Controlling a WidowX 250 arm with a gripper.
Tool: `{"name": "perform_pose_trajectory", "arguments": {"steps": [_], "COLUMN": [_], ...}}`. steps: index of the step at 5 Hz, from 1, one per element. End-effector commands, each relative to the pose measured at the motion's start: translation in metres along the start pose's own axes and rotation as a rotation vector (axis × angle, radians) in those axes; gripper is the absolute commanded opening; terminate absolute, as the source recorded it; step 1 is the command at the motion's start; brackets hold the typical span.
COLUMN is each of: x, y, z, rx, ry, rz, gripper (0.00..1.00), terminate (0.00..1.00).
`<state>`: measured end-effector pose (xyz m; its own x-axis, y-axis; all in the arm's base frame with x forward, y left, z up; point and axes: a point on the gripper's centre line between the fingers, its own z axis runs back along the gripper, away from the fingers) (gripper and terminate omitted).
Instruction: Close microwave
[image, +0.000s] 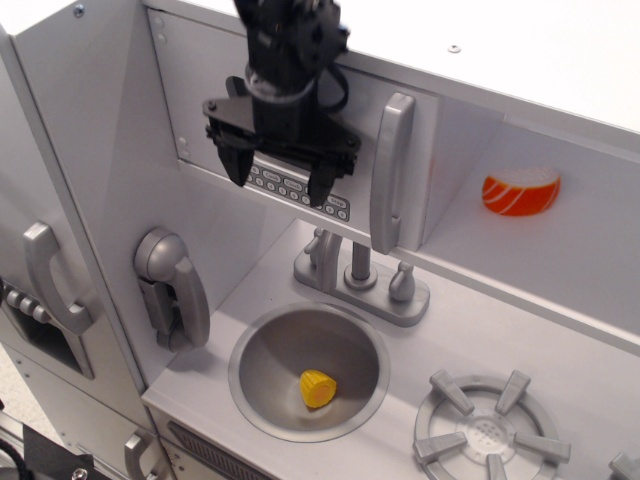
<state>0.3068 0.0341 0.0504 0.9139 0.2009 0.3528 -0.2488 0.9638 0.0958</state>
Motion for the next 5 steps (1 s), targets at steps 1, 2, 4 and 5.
{"name": "perform_pose_trajectory", "arguments": {"steps": [1, 2, 4, 5], "x": [-0.012, -0.049, -0.071, -0.071], "y": [0.019, 0.043, 0.051, 0.051], "z": [0.023, 0.022, 0.026, 0.026], "rx": [-0.041, -0.012, 0.027, 0.027], "ry": [-0.054, 0.046, 0.171, 0.171], "rz": [-0.076, -0.171, -0.223, -0.223], "gripper": [1.00, 1.00, 1.00, 1.00], "terminate": [0.00, 0.00, 0.00, 1.00]}}
